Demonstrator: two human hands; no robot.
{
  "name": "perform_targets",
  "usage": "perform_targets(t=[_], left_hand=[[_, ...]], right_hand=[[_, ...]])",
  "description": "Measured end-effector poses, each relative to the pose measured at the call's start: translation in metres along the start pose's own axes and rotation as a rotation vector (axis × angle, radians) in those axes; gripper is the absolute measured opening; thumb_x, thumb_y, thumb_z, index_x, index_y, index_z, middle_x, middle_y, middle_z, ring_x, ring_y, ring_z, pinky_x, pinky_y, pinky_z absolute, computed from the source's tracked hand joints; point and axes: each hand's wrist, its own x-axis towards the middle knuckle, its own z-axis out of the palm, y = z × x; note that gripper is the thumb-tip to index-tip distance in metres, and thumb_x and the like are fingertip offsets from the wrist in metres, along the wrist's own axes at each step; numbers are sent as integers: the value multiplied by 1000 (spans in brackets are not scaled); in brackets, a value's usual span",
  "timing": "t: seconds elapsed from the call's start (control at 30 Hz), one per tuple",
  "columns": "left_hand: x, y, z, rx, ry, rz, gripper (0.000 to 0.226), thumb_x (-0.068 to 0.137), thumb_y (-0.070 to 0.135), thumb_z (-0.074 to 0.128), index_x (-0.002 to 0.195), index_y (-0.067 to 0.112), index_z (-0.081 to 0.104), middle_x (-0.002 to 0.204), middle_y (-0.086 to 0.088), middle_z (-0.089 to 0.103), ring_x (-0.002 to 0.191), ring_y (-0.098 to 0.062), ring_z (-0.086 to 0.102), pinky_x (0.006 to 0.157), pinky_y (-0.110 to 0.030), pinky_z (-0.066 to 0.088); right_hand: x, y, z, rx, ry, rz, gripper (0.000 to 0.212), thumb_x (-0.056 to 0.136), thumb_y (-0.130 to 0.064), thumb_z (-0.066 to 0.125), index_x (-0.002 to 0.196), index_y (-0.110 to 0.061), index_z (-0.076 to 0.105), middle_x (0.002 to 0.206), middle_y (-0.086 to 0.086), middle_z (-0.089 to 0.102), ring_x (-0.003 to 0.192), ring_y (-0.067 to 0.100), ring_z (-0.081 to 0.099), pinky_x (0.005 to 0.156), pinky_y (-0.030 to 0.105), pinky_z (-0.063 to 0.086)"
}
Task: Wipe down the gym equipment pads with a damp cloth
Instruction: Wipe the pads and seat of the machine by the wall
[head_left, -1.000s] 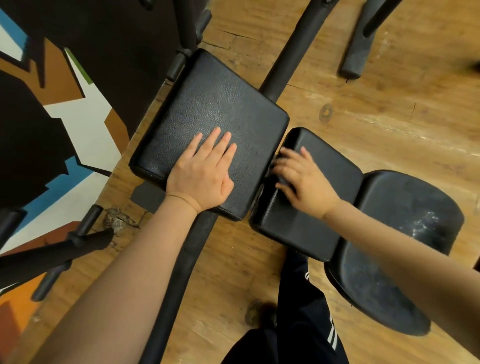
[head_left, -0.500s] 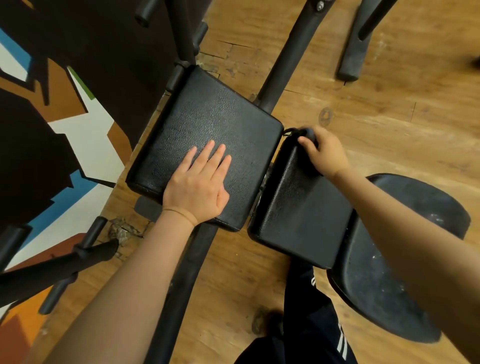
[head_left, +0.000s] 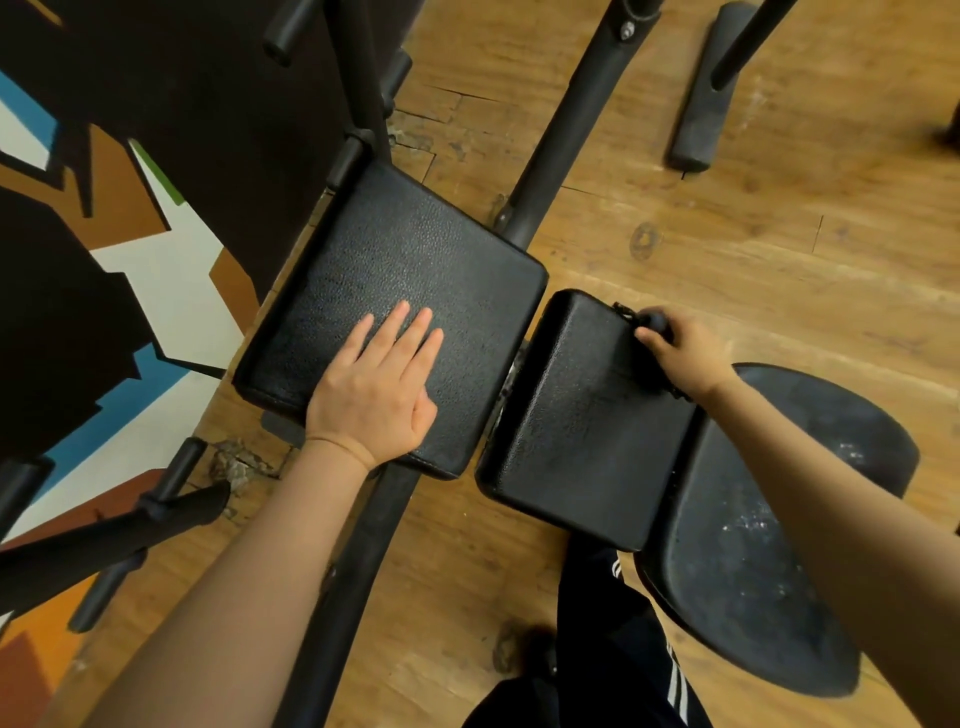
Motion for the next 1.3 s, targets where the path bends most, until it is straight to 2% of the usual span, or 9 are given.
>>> perform_targets(t=[0.13, 0.23, 0.37, 0.47, 0.63, 0.93, 1.03, 1.2, 1.3], left_hand=[[0, 1, -2, 5, -4, -8, 54, 81, 23, 37, 125, 3, 60, 133, -17, 56, 125, -35, 51, 105, -47, 31], [0, 1, -2, 3, -2, -1, 54, 81, 23, 37, 126, 3, 60, 134, -17, 55, 127, -34, 48, 106, -47, 30], [0, 2, -1, 11, -1, -4, 55, 80, 23, 38, 127, 3, 59, 136, -16, 54, 129, -32, 44, 106, -47, 31], [1, 2, 0, 13, 7, 1, 55, 79, 22, 38, 127, 3, 59, 135, -16, 55, 128, -33, 46, 106, -48, 32], [1, 2, 0, 18, -2, -1, 55, 80, 22, 38, 127, 3, 59, 135, -17, 55, 127, -34, 46, 106, -48, 32], [1, 3, -4, 27, -46, -8, 56, 81, 21, 36, 128, 2, 57, 136, -18, 53, 128, -36, 47, 106, -49, 29], [2, 2, -3, 29, -46, -1, 56, 80, 21, 37, 129, 2, 56, 137, -18, 53, 128, -37, 47, 107, -48, 28], [1, 3, -2, 25, -52, -4, 57, 80, 22, 37, 130, 2, 56, 137, -18, 52, 129, -36, 46, 107, -48, 28], [1, 3, -1, 19, -47, -2, 56, 80, 22, 37, 129, 2, 56, 137, -18, 52, 128, -36, 47, 107, -48, 28]], right_hand=[[26, -42, 11, 76, -49, -138, 27, 90, -12, 57, 116, -4, 58, 112, 17, 63, 107, 29, 56, 88, 35, 40], [30, -40, 15, 104, -60, -161, 28, 89, -13, 59, 115, -3, 59, 110, 18, 63, 105, 29, 56, 88, 37, 41], [-2, 14, 1, 79, -47, -36, 30, 89, -14, 60, 116, -1, 57, 109, 18, 62, 103, 29, 56, 83, 37, 40], [-27, 45, -9, 99, -17, 86, 31, 91, -11, 57, 121, -5, 56, 110, 14, 62, 106, 24, 55, 78, 27, 36], [-24, 48, -5, 65, 40, 197, 30, 92, -15, 56, 119, -3, 57, 115, 18, 61, 110, 32, 54, 79, 29, 36], [30, -58, 18, 87, -86, -122, 35, 88, -20, 62, 115, 1, 56, 112, 18, 61, 105, 29, 54, 86, 34, 39], [21, -30, 9, 136, -128, -108, 34, 88, -12, 60, 121, -4, 54, 114, 13, 60, 106, 22, 54, 86, 27, 38], [-16, 50, -10, 96, -95, 131, 32, 89, -10, 59, 120, -3, 55, 115, 18, 61, 109, 28, 55, 91, 35, 39], [-24, 59, -13, 87, -75, 194, 33, 88, -8, 60, 121, -3, 55, 116, 19, 61, 111, 31, 54, 93, 36, 39]])
